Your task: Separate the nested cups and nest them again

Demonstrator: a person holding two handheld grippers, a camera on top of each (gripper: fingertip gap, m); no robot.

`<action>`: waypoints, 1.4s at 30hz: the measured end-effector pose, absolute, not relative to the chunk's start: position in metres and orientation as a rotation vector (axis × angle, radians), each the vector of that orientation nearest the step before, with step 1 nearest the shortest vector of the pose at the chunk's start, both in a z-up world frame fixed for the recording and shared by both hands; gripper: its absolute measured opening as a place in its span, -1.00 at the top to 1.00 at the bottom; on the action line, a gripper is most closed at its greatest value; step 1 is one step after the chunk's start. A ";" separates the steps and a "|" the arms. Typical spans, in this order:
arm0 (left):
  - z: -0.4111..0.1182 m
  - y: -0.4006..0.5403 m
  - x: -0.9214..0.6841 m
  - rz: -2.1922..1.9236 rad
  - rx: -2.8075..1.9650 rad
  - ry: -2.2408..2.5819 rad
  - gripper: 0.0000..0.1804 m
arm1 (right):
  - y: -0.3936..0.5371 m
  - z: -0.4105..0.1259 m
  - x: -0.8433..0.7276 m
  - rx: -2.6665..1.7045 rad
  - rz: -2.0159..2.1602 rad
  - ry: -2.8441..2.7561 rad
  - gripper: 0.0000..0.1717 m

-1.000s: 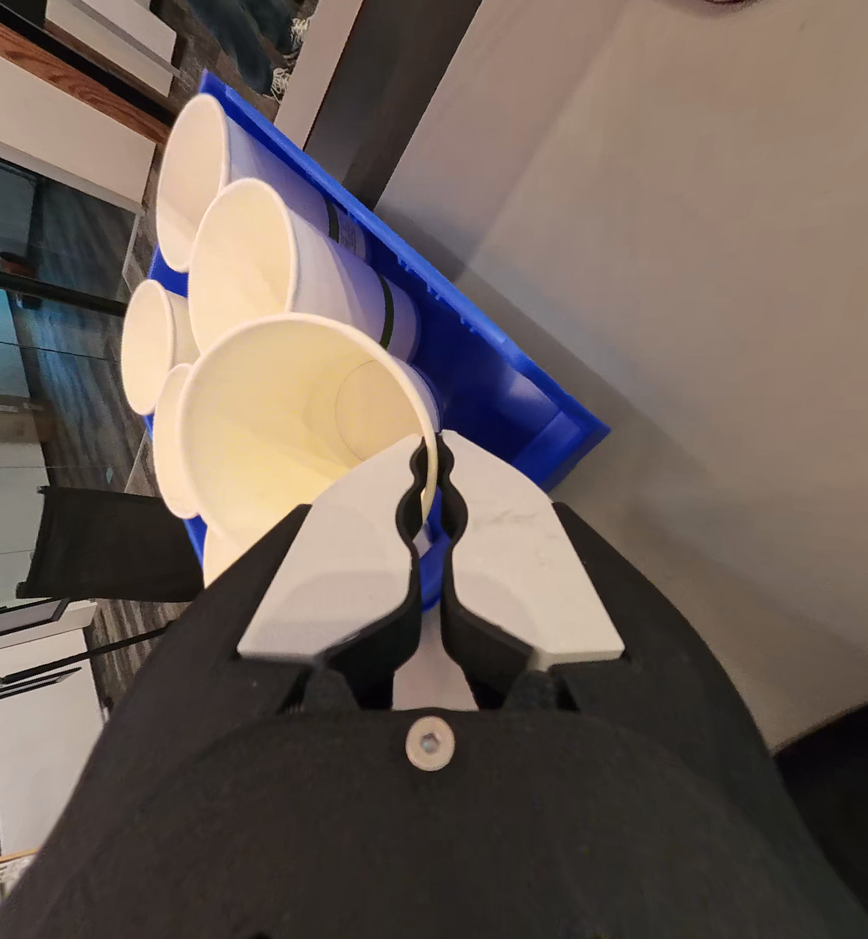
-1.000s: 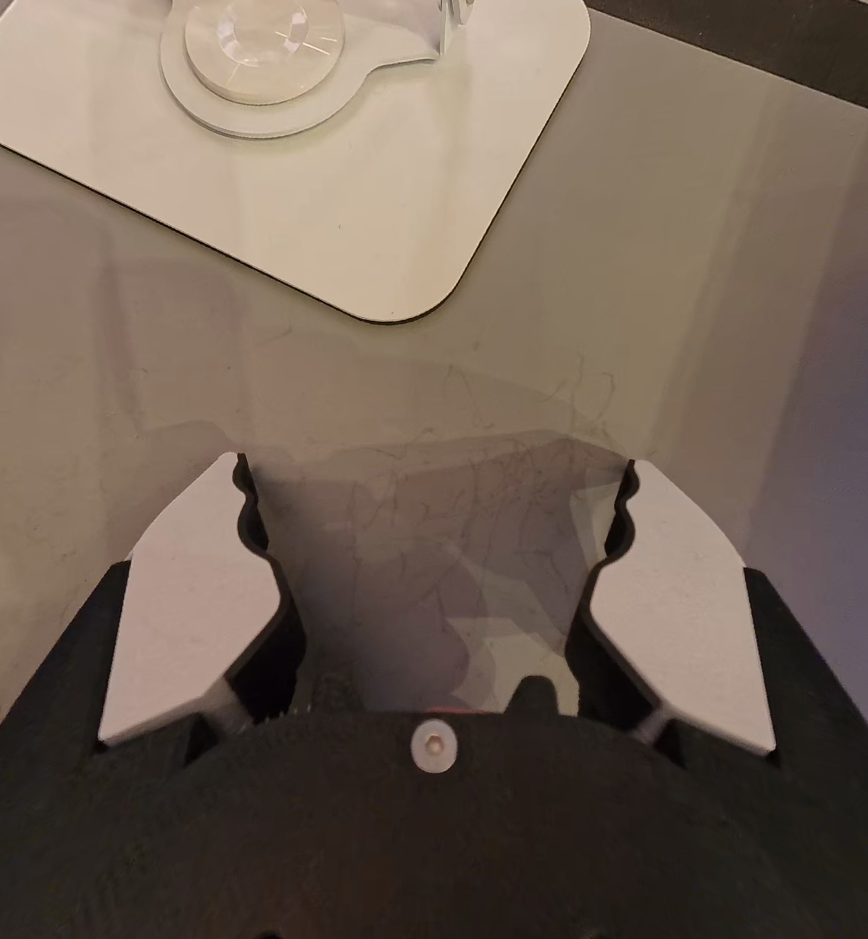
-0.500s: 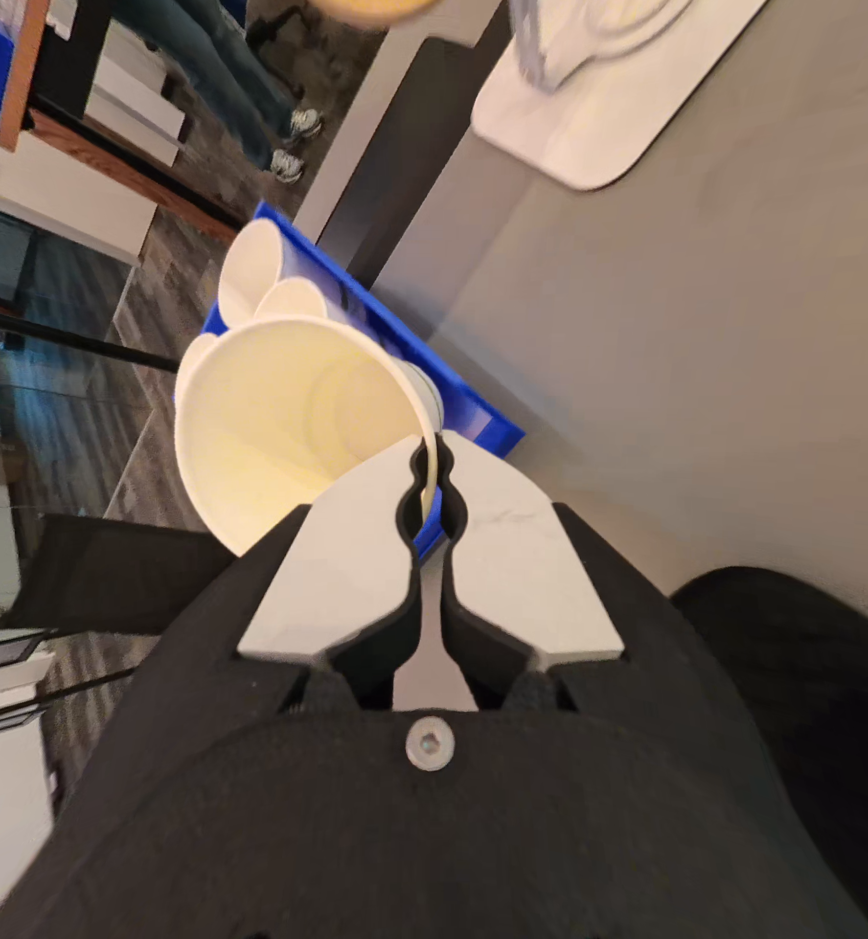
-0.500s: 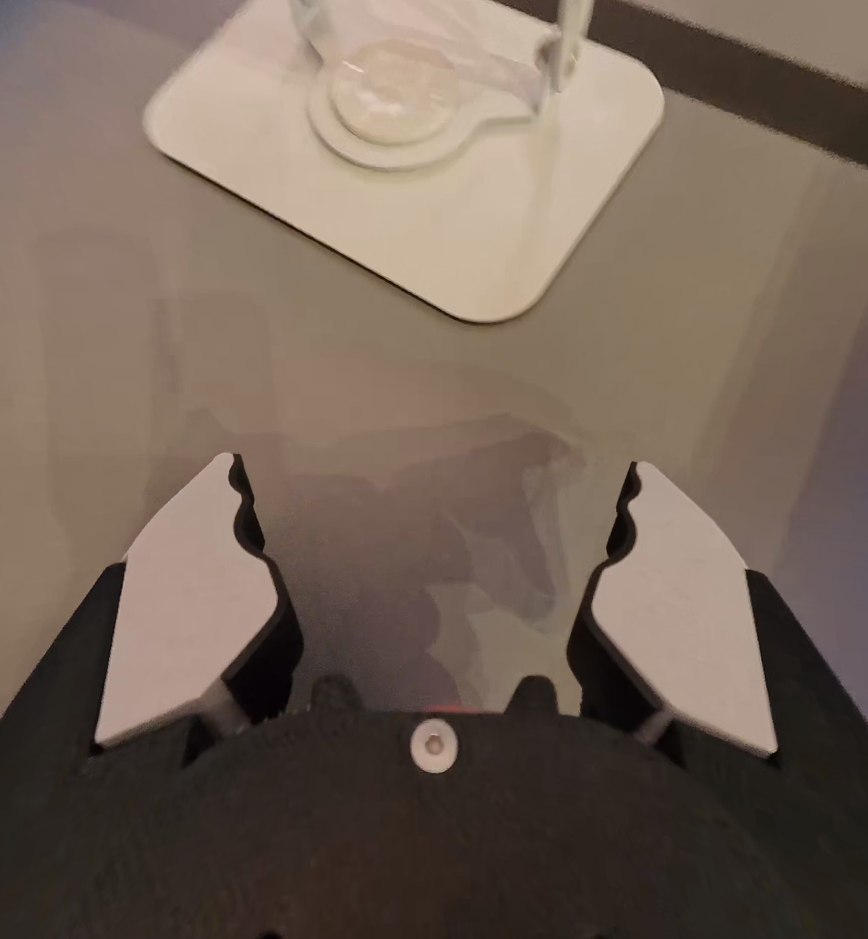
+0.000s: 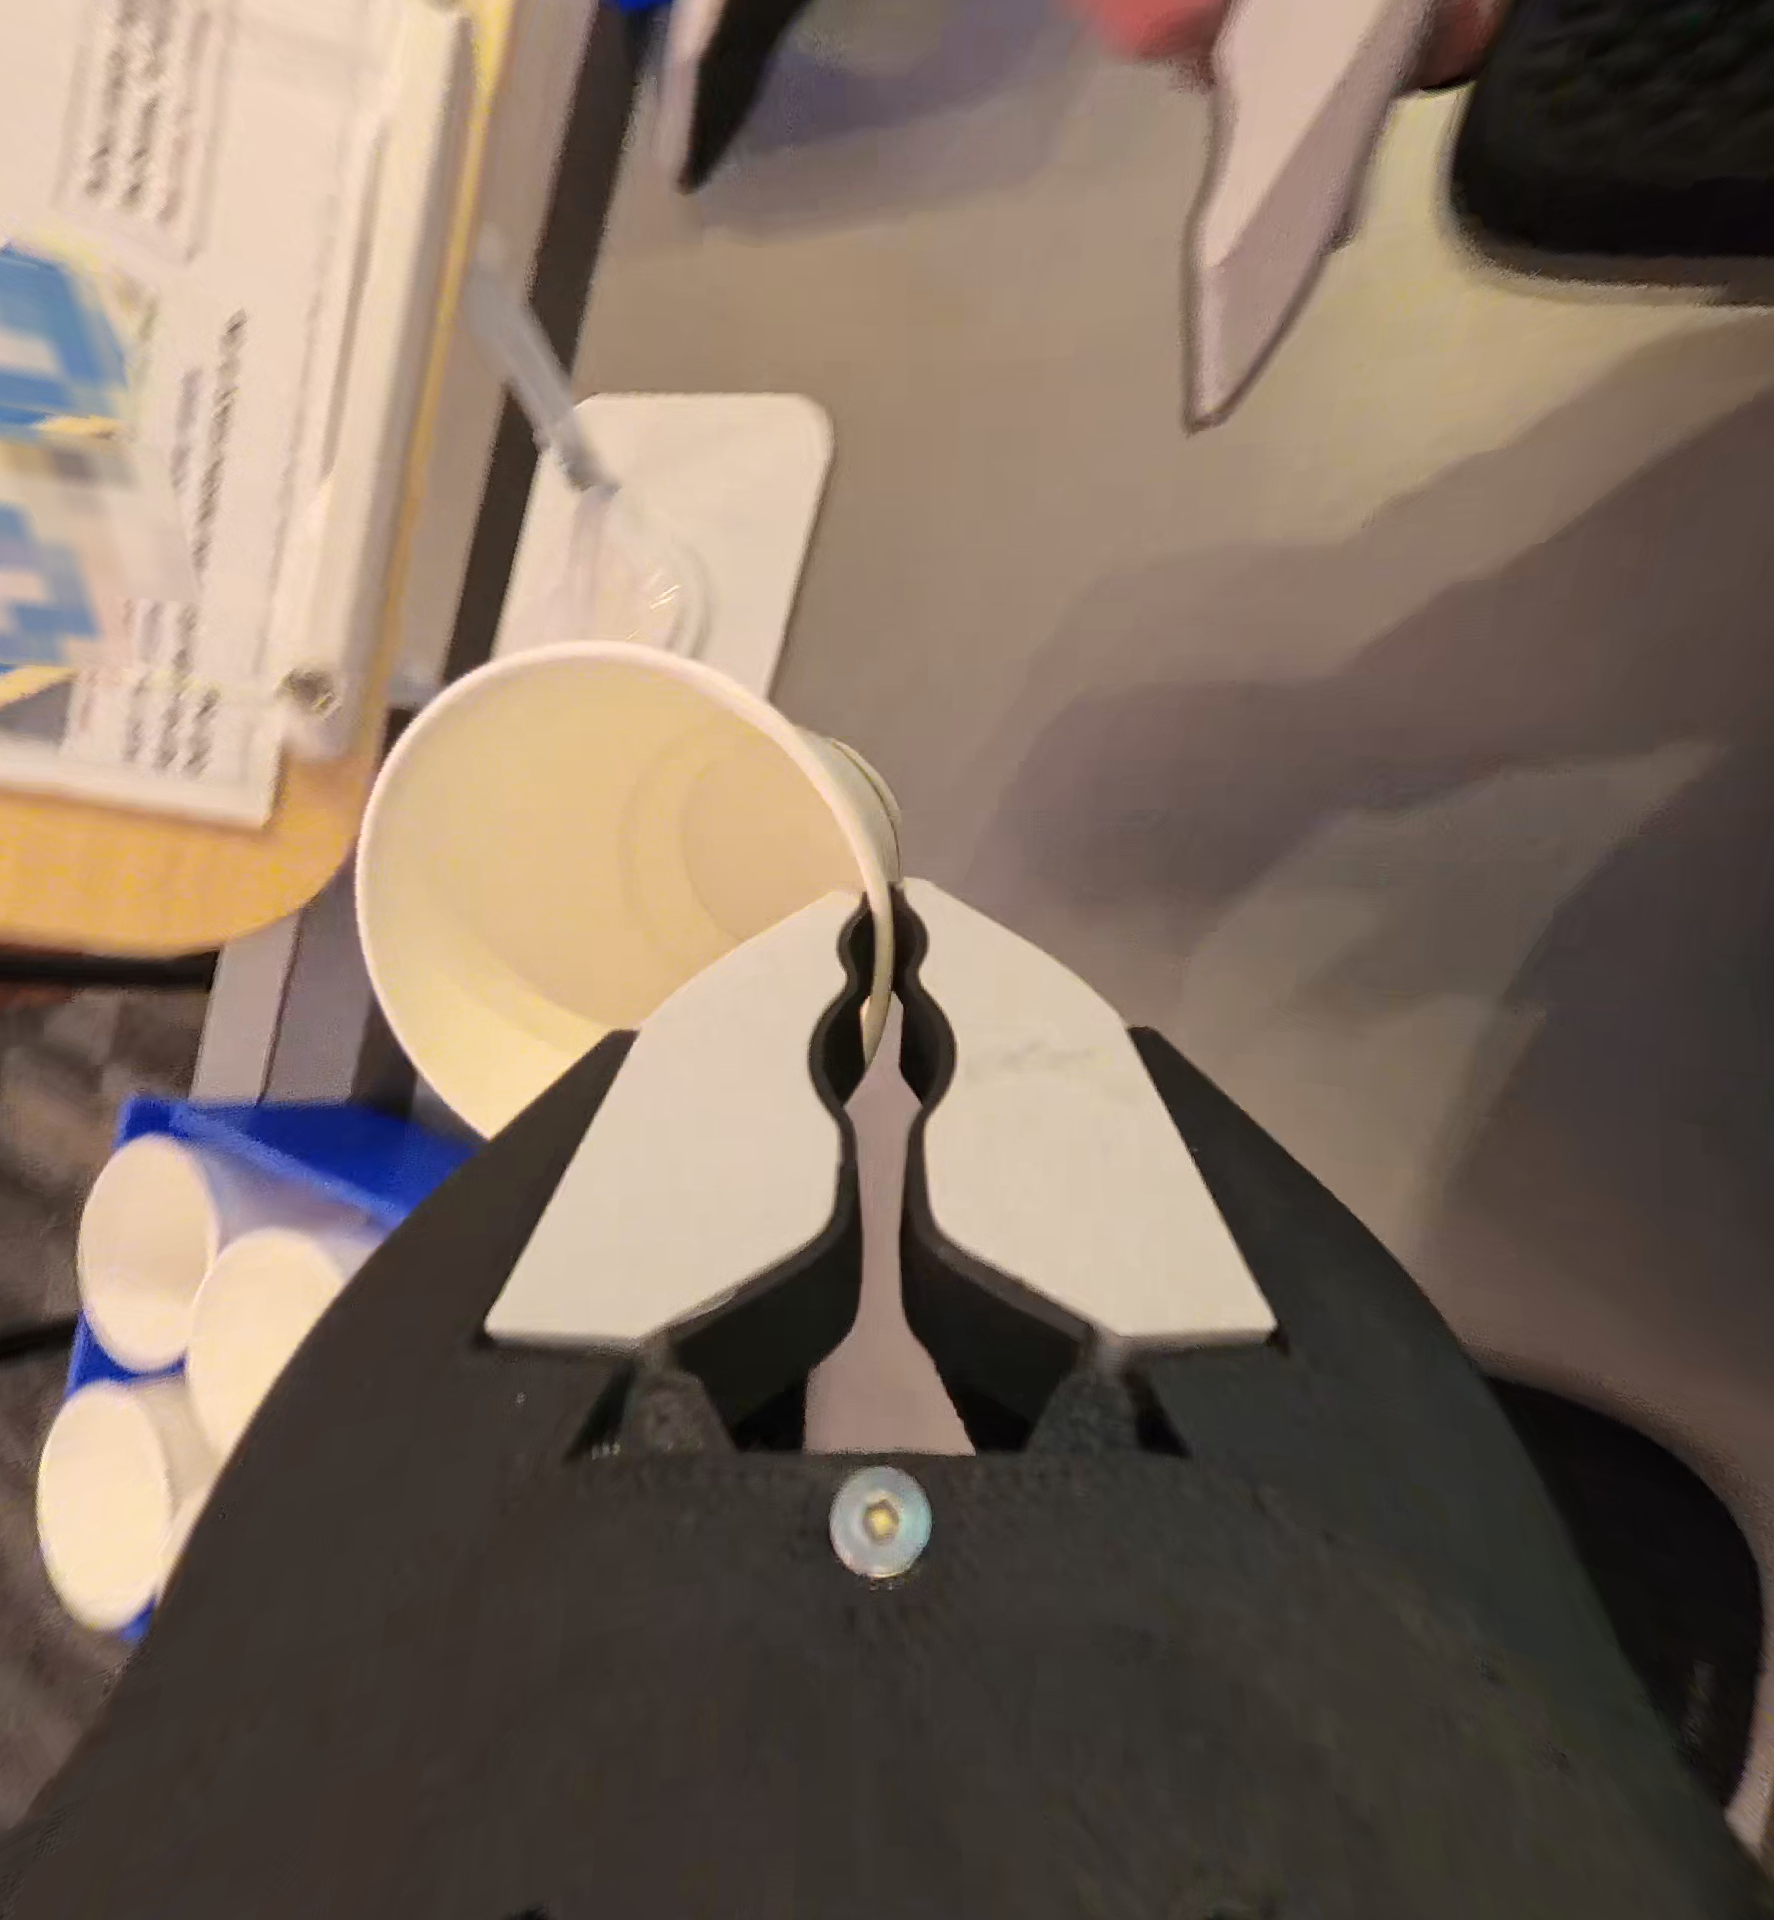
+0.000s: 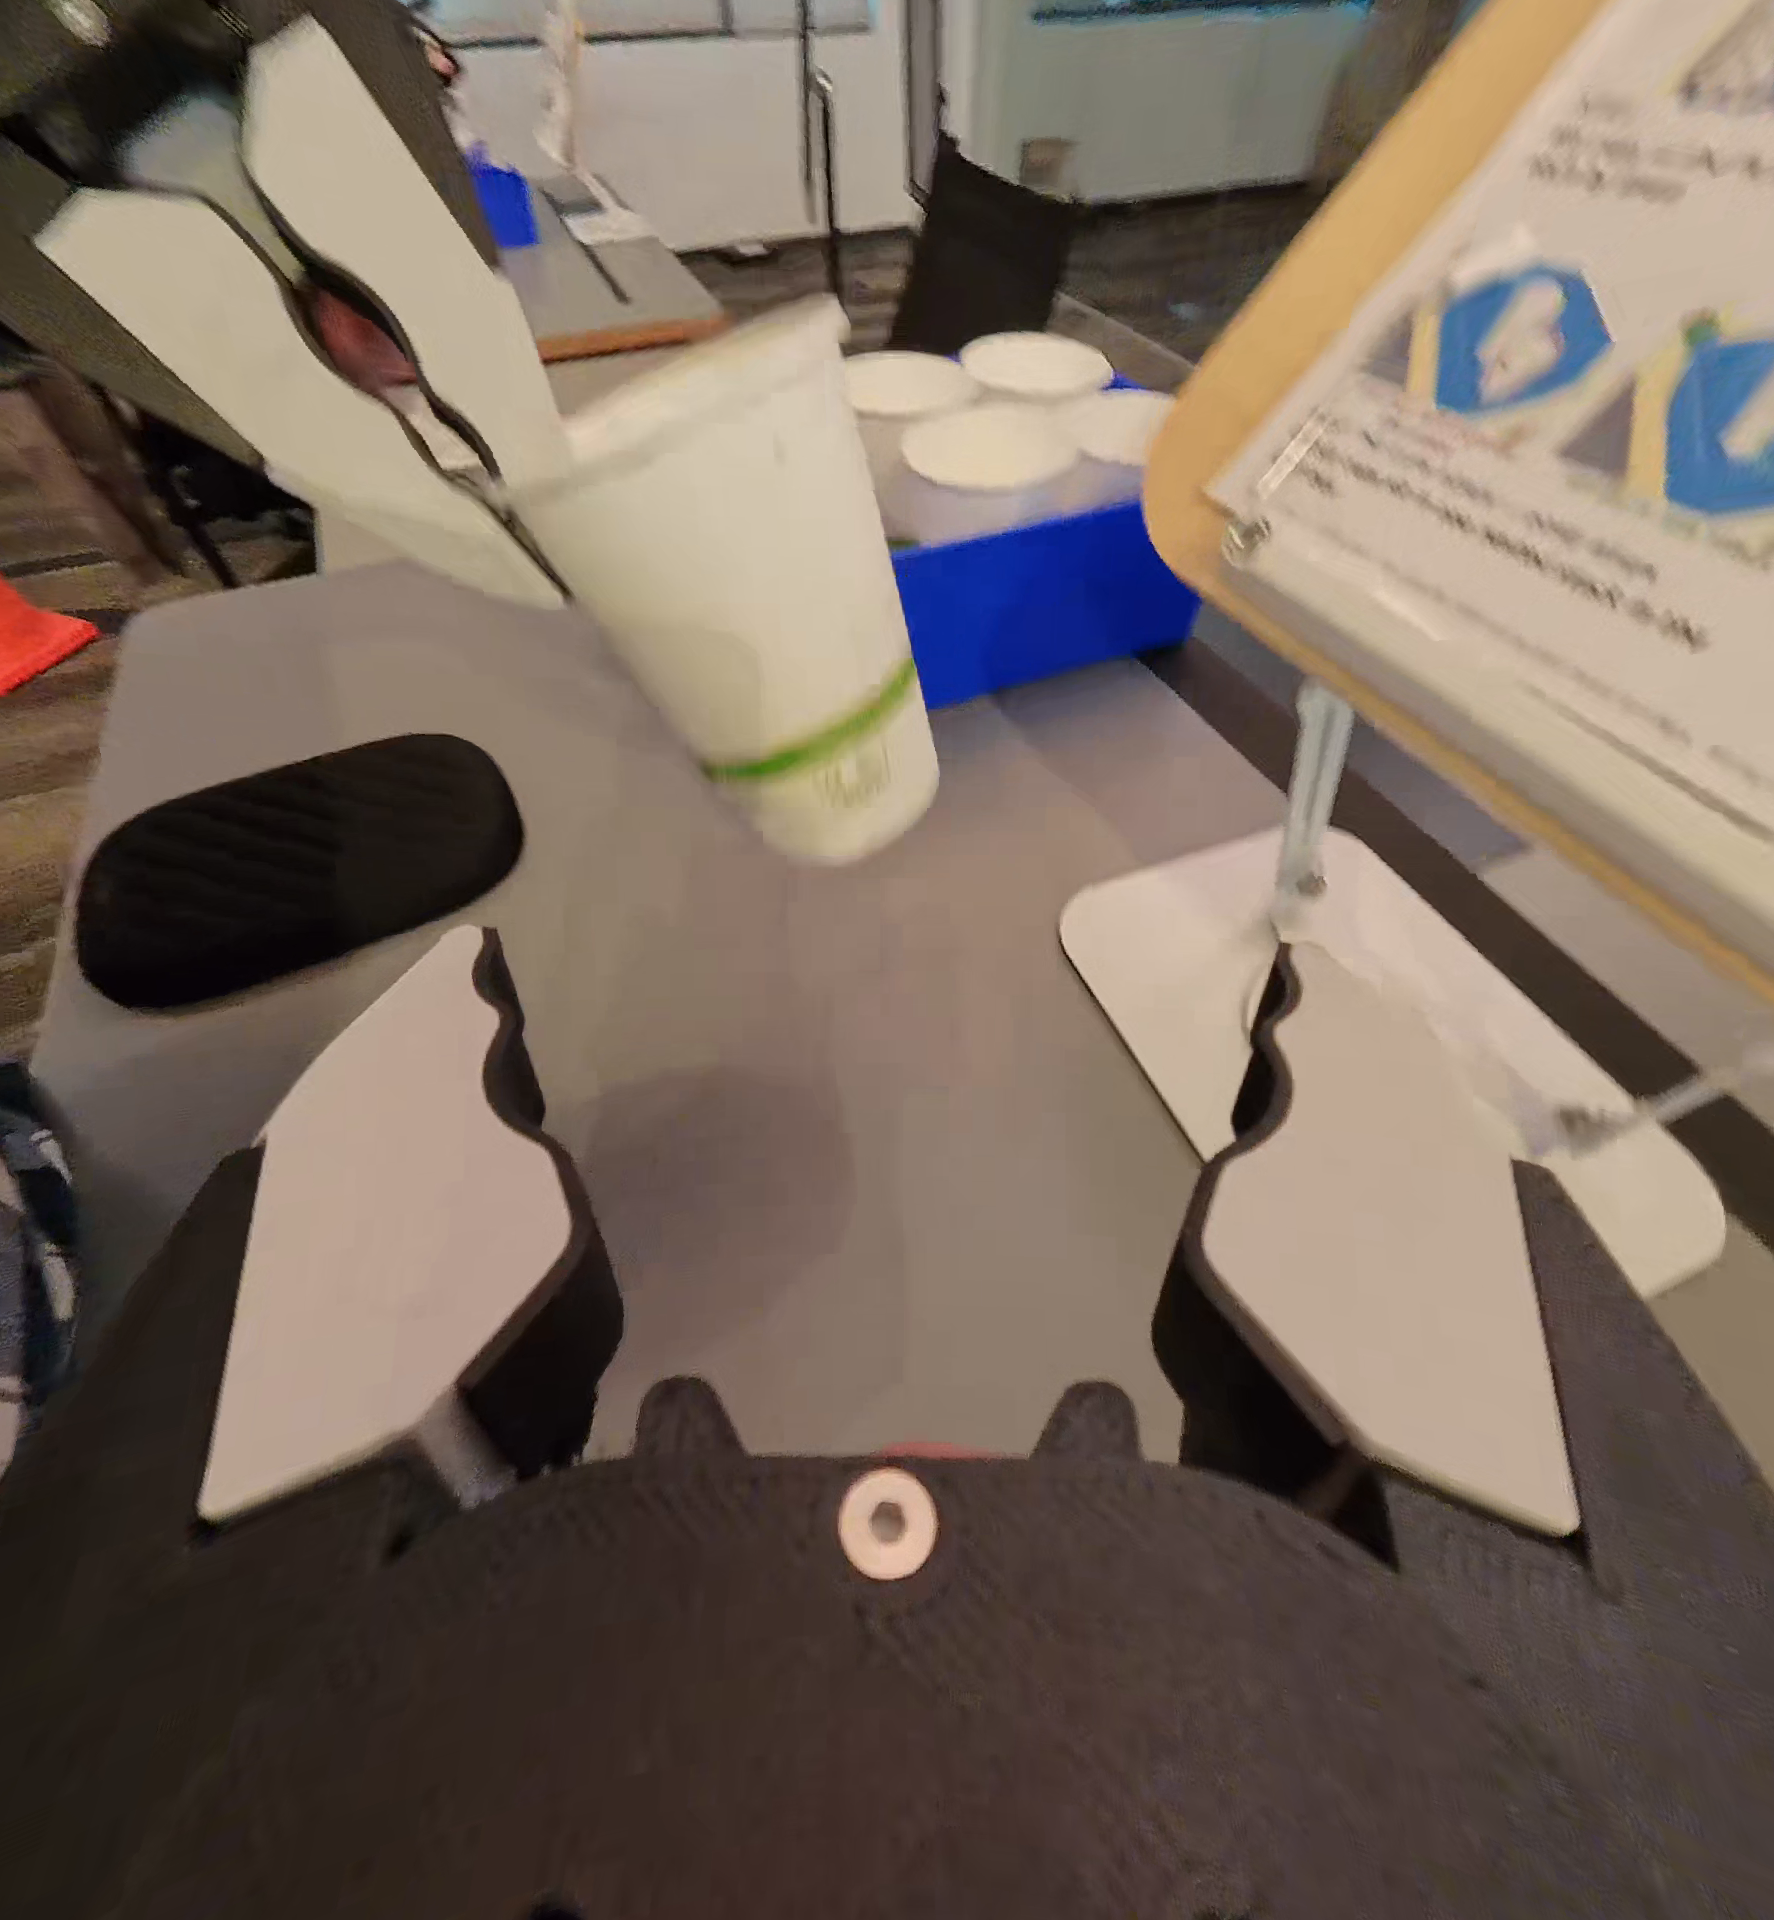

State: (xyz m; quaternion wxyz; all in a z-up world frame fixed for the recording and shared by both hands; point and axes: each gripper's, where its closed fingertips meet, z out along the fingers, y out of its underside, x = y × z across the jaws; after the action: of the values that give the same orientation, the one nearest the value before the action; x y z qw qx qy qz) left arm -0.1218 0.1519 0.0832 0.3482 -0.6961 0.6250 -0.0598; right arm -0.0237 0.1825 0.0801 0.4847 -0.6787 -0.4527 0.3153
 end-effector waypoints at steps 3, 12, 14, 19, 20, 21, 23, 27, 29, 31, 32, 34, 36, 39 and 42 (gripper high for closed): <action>0.084 0.133 -0.098 -0.271 -1.751 1.786 0.99 | 0.173 0.089 -0.037 -1.566 0.836 -1.208 -0.52; 0.086 0.101 -0.063 -0.409 -1.581 2.159 0.99 | 0.138 0.089 -0.055 -1.474 1.091 -1.453 -0.50; 0.085 0.097 -0.060 -0.426 -1.562 2.219 0.99 | 0.133 0.090 -0.055 -1.467 1.142 -1.471 -0.50; 0.082 0.094 -0.054 -0.422 -1.514 2.335 0.99 | 0.127 0.086 -0.053 -1.487 1.142 -1.553 -0.51; 0.082 0.092 -0.052 -0.437 -1.503 2.346 0.99 | 0.126 0.083 -0.054 -1.494 1.143 -1.575 -0.51; 0.083 0.091 -0.050 -0.450 -1.490 2.353 0.99 | 0.124 0.080 -0.054 -1.500 1.151 -1.590 -0.50; 0.084 0.090 -0.046 -0.459 -1.471 2.370 0.99 | 0.122 0.078 -0.055 -1.492 1.197 -1.588 -0.43; 0.084 0.089 -0.044 -0.477 -1.457 2.398 0.99 | 0.117 0.078 -0.053 -1.476 1.239 -1.592 -0.25; 0.085 0.087 -0.043 -0.487 -1.452 2.406 0.99 | 0.115 0.078 -0.052 -1.476 1.249 -1.593 -0.23; 0.084 0.086 -0.043 -0.490 -1.445 2.419 0.99 | 0.114 0.078 -0.051 -1.481 1.252 -1.596 -0.23; 0.085 0.085 -0.042 -0.494 -1.443 2.424 0.99 | 0.113 0.078 -0.050 -1.480 1.250 -1.595 -0.23; 0.085 0.086 -0.041 -0.487 -1.442 2.428 0.99 | 0.113 0.079 -0.049 -1.482 1.251 -1.583 -0.21; 0.088 0.086 -0.038 -0.504 -1.441 2.415 0.98 | 0.113 0.082 -0.046 -1.477 1.279 -1.552 -0.19; 0.095 0.092 -0.031 -0.519 -1.468 2.343 0.84 | 0.117 0.087 -0.041 -1.487 1.311 -1.492 -0.17; 0.109 0.104 -0.022 -0.489 -1.495 2.234 0.43 | 0.123 0.089 -0.032 -1.506 1.291 -1.446 -0.16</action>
State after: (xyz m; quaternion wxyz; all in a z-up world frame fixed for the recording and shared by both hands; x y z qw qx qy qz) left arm -0.0223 0.1039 0.1087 0.2032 -0.5357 0.8006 -0.1754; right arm -0.0323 0.1229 0.0887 0.3368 -0.5777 -0.5546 0.4952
